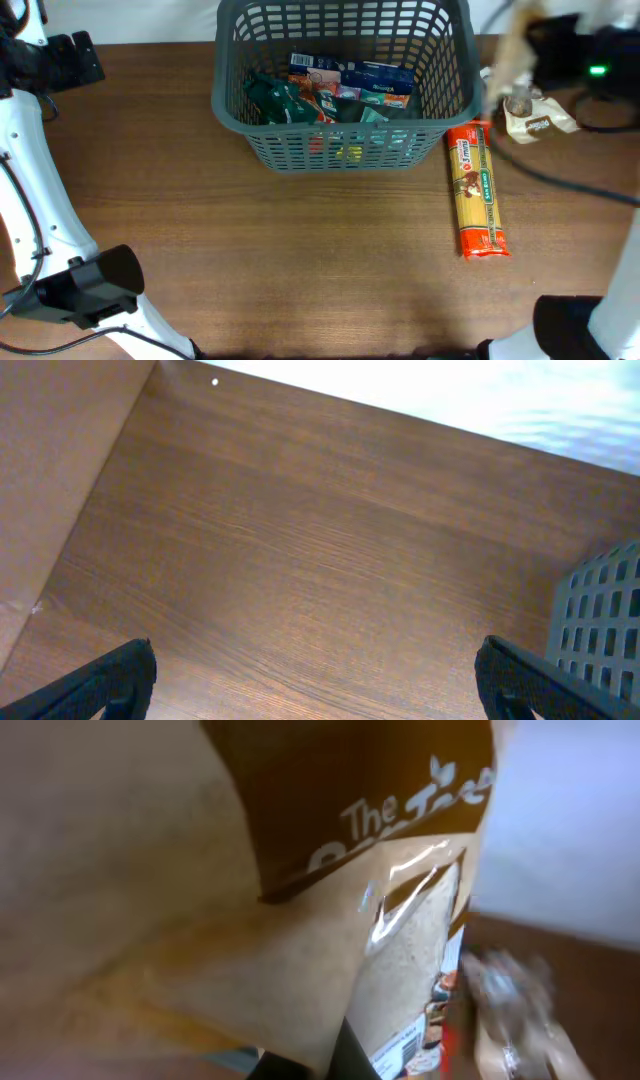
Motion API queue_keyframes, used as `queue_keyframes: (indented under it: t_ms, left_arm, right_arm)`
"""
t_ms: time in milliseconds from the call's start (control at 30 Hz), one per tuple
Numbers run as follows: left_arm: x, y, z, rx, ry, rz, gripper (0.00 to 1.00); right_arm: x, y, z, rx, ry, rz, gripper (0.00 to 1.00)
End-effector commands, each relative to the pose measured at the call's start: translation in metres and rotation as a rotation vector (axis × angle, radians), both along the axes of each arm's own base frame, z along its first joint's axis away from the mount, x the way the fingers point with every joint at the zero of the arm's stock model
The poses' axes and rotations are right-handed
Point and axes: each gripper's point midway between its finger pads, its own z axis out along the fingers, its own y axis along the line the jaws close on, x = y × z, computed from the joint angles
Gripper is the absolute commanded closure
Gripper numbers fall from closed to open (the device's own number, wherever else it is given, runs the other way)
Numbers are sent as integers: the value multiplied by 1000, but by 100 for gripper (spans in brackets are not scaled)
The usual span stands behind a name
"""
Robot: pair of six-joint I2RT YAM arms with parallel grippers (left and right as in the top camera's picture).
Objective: Pack container
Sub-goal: 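Carry the bag over the basket and drop it inside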
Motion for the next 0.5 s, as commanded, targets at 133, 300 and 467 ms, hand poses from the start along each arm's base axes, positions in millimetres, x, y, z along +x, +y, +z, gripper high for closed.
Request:
queue_keyframes:
  t_ms: [133, 300, 467]
  left_arm:
    - [-1, 3, -3, -9, 5, 14, 1]
    - [-1, 3, -3, -9, 5, 14, 1]
    - [-1, 3, -3, -9, 5, 14, 1]
  right_arm:
    - [36, 69, 0, -107, -124, 187, 96]
    - [75, 86, -33, -119, -86, 214, 96]
    - [107, 92, -87, -131, 32, 219, 96]
